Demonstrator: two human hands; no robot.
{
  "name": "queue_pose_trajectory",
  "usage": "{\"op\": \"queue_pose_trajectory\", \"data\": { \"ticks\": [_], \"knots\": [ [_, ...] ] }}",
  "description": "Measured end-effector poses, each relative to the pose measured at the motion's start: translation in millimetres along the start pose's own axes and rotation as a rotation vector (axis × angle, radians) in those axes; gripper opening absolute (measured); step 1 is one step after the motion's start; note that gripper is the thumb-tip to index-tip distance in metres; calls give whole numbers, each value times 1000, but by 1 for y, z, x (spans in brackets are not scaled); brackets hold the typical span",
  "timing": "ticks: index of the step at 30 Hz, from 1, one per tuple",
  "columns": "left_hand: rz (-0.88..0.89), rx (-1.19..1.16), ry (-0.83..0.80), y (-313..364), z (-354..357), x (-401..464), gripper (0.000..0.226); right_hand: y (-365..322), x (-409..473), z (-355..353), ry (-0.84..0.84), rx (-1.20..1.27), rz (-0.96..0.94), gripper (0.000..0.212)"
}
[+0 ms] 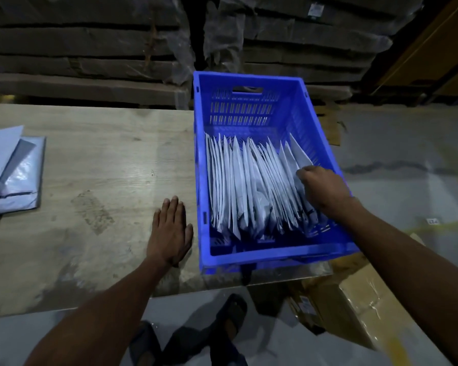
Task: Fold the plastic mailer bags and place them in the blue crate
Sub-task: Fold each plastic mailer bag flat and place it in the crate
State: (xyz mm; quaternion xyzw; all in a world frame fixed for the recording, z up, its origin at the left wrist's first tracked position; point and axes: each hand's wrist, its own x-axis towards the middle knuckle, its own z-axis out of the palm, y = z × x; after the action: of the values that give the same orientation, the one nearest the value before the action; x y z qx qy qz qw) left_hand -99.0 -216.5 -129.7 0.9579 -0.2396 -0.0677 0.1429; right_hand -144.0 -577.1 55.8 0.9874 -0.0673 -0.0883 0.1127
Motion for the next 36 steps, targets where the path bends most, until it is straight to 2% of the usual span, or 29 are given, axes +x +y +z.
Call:
{"op": "queue_pose_trajectory", "data": {
  "ticks": [10, 12, 15, 23, 27, 30, 32, 34, 36],
  "knots": [
    [11, 36, 26, -2, 4, -1, 73, -7, 8, 22, 40, 122, -34, 24],
    [12, 40, 29, -2, 5, -2, 73, -8, -2, 32, 29, 162, -23, 34],
    [10, 47, 30, -1, 4, -1, 73, -10, -10, 48, -24, 180, -19, 58],
    [6, 34, 35, -1, 2, -2, 70, -3, 6, 51, -91, 177, -61, 78],
    [2, 29, 27, 1, 1, -2, 69, -3, -6, 57, -192, 173, -63, 83],
    [18, 17, 8, -1, -1, -2, 69, -6, -3, 51, -198, 138, -70, 78],
    [27, -7, -5, -3, -2, -1, 71, -17, -8, 38, -146, 40, -26, 62],
    [29, -62, -19, -6, -5, -2, 72, -31, -8, 21, -34, -10, 9, 49],
    [51, -93, 11, -14, -8, -5, 69, -45, 1, 0, 143, 98, -17, 41]
  ]
}}
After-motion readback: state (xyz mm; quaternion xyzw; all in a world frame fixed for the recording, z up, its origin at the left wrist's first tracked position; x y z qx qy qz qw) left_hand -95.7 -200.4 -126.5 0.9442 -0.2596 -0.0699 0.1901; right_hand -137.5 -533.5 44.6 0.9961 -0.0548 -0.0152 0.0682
